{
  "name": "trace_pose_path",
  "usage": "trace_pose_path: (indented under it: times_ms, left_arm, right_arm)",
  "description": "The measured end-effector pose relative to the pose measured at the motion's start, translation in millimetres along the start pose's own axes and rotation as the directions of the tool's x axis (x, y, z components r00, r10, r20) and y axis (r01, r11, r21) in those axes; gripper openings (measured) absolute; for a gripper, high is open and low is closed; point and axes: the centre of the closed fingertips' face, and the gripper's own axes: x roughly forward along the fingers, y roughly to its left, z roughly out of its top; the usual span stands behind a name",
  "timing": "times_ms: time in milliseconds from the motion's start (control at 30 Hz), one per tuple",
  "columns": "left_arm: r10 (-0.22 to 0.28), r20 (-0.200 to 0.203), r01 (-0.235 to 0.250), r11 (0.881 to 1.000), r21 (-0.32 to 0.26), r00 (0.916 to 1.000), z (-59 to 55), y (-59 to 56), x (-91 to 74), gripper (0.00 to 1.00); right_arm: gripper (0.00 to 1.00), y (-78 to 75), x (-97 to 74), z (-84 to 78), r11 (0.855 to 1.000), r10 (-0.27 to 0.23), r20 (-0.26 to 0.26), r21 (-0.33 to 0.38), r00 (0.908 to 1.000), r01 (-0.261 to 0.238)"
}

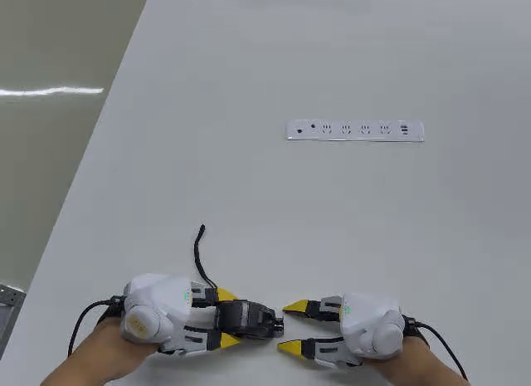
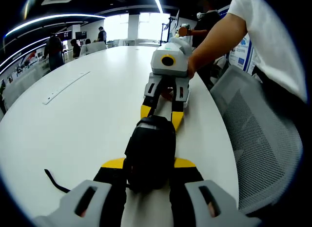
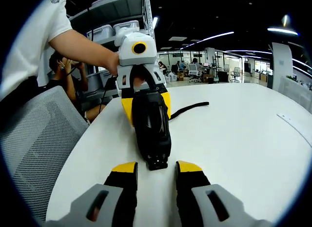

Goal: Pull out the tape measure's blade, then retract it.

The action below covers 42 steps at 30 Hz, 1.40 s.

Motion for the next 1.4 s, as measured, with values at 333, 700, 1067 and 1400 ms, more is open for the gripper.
trace_pose_path:
  times_ms: [333,700,1067,1400]
  left_arm:
    - [0.001,0.001,-0.001,1.000,-0.003,1.0000,-0.5,0.3,0.3,0.30]
    - [0.001,0.003,-0.001,1.000,-0.004,1.0000,-0.5,0.4,0.3,0.30]
    - [0.002,0.002,-0.002,1.000,-0.004,1.0000,-0.2,0.1,0.2,0.30]
    - [0.002,0.007,-0.002,1.000,-0.001,1.0000,0.8,-0.5,-0.5,0.30]
  right_arm:
    - [0.21,-3.7,3.1,-0.3,1.000,-0.017,0.014,-0.025,0.9998,0.018]
    - [0.14,0.6,4.0,0.4,0.999,-0.004,0.021,-0.037,0.9998,0.004]
    - [0.14,1.0,5.1,0.3,0.998,0.001,0.014,-0.057,0.9999,0.000]
    - [0.13,1.4,4.3,1.0,0.999,0.000,0.029,-0.048,0.9996,0.001]
